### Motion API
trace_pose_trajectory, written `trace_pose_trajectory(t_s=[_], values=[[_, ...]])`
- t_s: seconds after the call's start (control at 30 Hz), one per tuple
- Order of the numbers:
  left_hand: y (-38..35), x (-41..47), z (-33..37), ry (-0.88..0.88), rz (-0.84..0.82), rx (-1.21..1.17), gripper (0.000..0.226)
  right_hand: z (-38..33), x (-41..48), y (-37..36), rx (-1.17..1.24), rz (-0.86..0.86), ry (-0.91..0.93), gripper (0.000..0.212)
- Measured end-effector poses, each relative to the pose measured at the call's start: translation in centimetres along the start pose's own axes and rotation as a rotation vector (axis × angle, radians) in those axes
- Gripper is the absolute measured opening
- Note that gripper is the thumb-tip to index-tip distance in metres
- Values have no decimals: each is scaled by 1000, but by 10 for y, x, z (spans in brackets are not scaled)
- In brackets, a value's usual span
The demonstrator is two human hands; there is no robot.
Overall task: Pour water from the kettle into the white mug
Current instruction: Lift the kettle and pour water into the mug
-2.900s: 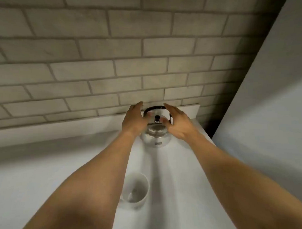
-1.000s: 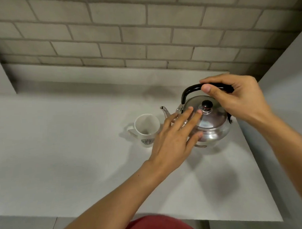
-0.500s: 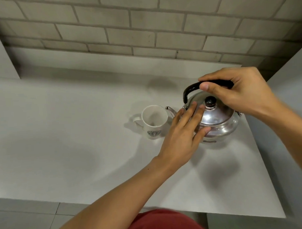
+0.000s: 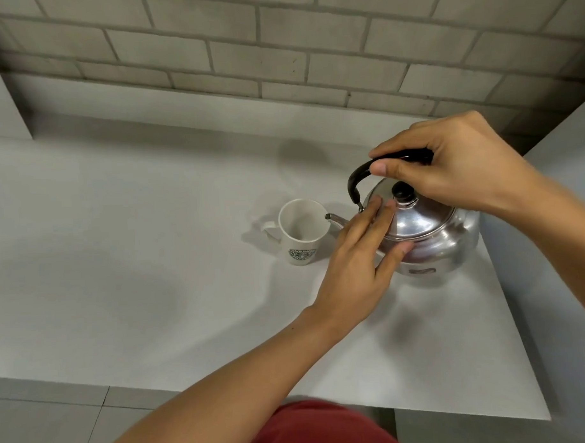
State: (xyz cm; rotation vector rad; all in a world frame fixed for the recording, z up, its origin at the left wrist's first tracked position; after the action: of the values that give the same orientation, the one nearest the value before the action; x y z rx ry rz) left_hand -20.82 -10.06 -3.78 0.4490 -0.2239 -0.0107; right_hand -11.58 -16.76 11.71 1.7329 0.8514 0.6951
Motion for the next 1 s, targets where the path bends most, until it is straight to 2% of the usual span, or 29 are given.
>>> trace_pose_trajectory(t_s=[0.37, 0.73, 1.0], values=[[-4, 4, -1, 8, 34, -106, 60, -21, 10, 5, -119, -97, 52, 27], [0, 10, 12, -3, 83, -195, 58, -34, 22, 20, -147, -160, 33, 38], [-3, 12, 18, 14, 91, -342, 60, -44, 25, 26, -177, -195, 43, 36]])
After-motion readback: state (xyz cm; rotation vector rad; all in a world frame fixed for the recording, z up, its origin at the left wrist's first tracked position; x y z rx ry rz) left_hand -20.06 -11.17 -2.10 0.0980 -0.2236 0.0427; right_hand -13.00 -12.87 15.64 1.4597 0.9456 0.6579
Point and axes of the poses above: each hand's wrist, its own x-axis towards the middle knuckle, its own y-axis out of the back of the hand, z = x × y, the point moved 6 cm from there along x, towards the middle knuckle, and after that the axes turned 14 degrees about -z, right-handed, at the moved point
